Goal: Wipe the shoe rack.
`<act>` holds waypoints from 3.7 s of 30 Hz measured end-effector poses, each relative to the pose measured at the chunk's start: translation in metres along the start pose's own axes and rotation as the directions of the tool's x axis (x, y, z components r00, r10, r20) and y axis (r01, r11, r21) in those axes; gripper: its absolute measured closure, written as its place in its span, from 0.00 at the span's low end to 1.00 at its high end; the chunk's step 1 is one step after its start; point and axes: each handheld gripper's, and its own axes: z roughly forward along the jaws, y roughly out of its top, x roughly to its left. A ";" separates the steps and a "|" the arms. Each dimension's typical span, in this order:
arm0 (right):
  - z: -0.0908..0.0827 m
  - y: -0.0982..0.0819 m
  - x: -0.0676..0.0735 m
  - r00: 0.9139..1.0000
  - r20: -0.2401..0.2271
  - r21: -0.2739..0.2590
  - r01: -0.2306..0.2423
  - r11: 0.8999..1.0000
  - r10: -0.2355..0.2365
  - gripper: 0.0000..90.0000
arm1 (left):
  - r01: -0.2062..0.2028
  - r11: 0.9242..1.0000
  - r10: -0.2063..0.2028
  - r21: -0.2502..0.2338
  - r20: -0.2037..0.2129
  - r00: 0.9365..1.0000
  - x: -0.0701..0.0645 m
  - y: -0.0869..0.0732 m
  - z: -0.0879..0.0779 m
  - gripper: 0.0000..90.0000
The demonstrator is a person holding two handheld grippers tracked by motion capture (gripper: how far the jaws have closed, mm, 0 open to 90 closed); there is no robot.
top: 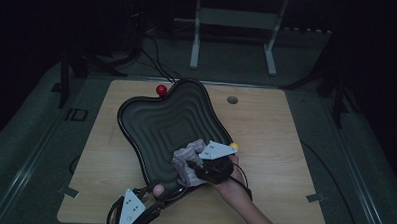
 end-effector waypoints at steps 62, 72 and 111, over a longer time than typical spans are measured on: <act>0.038 0.063 -0.019 0.997 0.055 -0.062 -0.055 0.997 0.058 0.71 | 0.000 1.000 0.000 -0.002 -0.001 1.000 0.001 0.000 0.000 0.66; 0.021 0.030 -0.006 0.999 0.030 -0.044 -0.040 0.998 0.041 0.71 | -0.002 1.000 0.002 0.001 -0.005 1.000 0.000 0.000 0.000 0.66; 0.033 0.138 -0.026 0.998 0.059 -0.156 -0.001 0.988 0.011 0.71 | -0.003 1.000 0.003 0.000 0.007 1.000 0.002 0.000 -0.001 0.67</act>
